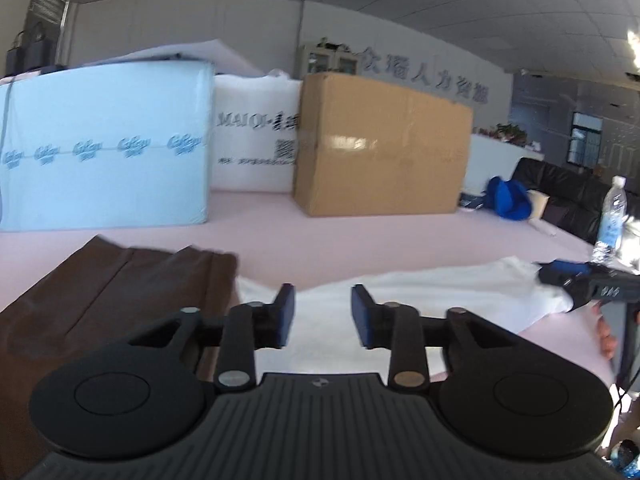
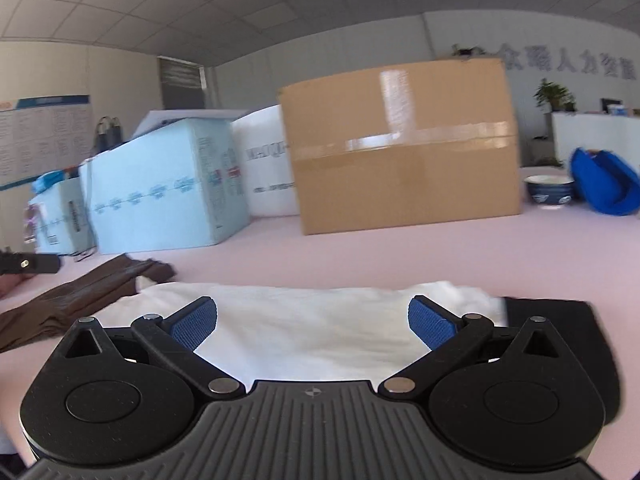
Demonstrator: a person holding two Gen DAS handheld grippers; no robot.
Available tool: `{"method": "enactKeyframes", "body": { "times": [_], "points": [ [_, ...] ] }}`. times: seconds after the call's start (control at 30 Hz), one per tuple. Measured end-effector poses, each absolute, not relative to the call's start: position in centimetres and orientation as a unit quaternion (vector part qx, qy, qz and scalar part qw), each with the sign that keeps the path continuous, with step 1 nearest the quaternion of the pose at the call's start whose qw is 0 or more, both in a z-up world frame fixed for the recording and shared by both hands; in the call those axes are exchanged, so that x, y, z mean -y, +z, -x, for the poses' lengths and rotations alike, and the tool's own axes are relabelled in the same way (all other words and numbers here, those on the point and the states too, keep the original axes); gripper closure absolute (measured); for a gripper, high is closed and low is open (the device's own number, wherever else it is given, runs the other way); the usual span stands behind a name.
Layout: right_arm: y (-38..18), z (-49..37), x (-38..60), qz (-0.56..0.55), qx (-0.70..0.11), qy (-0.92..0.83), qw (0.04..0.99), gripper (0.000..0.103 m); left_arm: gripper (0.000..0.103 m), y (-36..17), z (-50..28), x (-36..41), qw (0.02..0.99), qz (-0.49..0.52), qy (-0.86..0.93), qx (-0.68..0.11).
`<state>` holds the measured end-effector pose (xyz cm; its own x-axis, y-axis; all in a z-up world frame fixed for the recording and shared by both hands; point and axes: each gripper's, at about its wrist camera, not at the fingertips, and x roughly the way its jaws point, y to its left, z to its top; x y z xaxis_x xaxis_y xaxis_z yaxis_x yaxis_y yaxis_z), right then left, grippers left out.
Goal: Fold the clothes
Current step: 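Open the left gripper and raise it off the hoodie, then grasp the black cuff with the right gripper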
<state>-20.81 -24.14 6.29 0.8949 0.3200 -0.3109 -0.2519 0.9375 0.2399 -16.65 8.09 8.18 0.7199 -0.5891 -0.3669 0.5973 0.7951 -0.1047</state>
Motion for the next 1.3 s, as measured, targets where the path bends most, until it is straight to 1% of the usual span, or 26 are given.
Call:
{"method": "enactKeyframes", "body": {
  "times": [0.07,0.1,0.17,0.23,0.27,0.3,0.33,0.4,0.47,0.57,0.63,0.83,0.9,0.97,1.13,1.3],
  "points": [
    [5.9,19.3,22.7,-0.109,-0.197,0.162,0.961,0.000,0.027,7.8,15.4,-5.3,0.913,-0.031,-0.348,-0.210],
    [5.8,18.6,22.4,-0.107,-0.212,0.150,0.960,0.000,0.028,6.9,14.0,-3.3,0.909,-0.044,-0.345,-0.229],
    [5.4,17.5,22.3,-0.110,-0.243,0.117,0.957,0.000,0.028,5.0,11.5,-1.7,0.908,-0.056,-0.329,-0.253],
    [5.1,17.4,23.8,-0.148,-0.244,0.100,0.953,0.000,0.028,3.1,9.4,-1.8,0.910,-0.053,-0.309,-0.272],
    [4.9,17.6,25.3,-0.172,-0.240,0.095,0.951,0.000,0.029,1.9,8.3,-2.5,0.912,-0.045,-0.288,-0.289],
    [4.8,17.8,26.6,-0.185,-0.237,0.083,0.950,0.000,0.033,0.9,7.3,-3.1,0.913,-0.037,-0.270,-0.303],
    [4.7,18.1,27.8,-0.195,-0.235,0.070,0.950,0.000,0.033,0.6,6.9,-3.8,0.913,-0.025,-0.268,-0.307],
    [4.2,18.7,31.2,-0.233,-0.226,0.043,0.945,0.001,0.032,1.1,6.4,-5.2,0.913,0.007,-0.271,-0.305],
    [4.4,19.9,33.4,-0.256,-0.202,0.029,0.945,0.000,0.032,0.8,6.1,-5.6,0.928,-0.013,-0.228,-0.296],
    [5.8,22.5,34.5,-0.254,-0.169,-0.025,0.952,0.000,0.032,0.6,5.5,-6.7,0.927,0.016,-0.220,-0.303],
    [6.3,24.0,34.9,-0.275,-0.156,-0.005,0.949,0.000,0.031,0.6,5.7,-7.3,0.925,0.037,-0.231,-0.299],
    [5.5,27.5,34.7,-0.341,-0.175,-0.012,0.923,0.000,0.029,1.3,7.5,-8.2,0.928,0.066,-0.262,-0.256],
    [5.1,28.5,34.9,-0.355,-0.184,-0.005,0.917,0.000,0.026,1.6,8.3,-8.2,0.929,0.067,-0.276,-0.237],
    [4.8,29.2,35.2,-0.372,-0.194,-0.023,0.908,0.000,0.025,1.8,8.8,-8.1,0.927,0.066,-0.289,-0.228],
    [3.6,29.5,36.6,-0.427,-0.180,-0.073,0.883,0.000,0.025,1.9,8.9,-7.4,0.923,0.053,-0.301,-0.233],
    [3.6,28.8,36.5,-0.448,-0.160,-0.136,0.869,0.000,0.024,1.8,8.9,-7.5,0.922,0.059,-0.296,-0.240]
  ]
}}
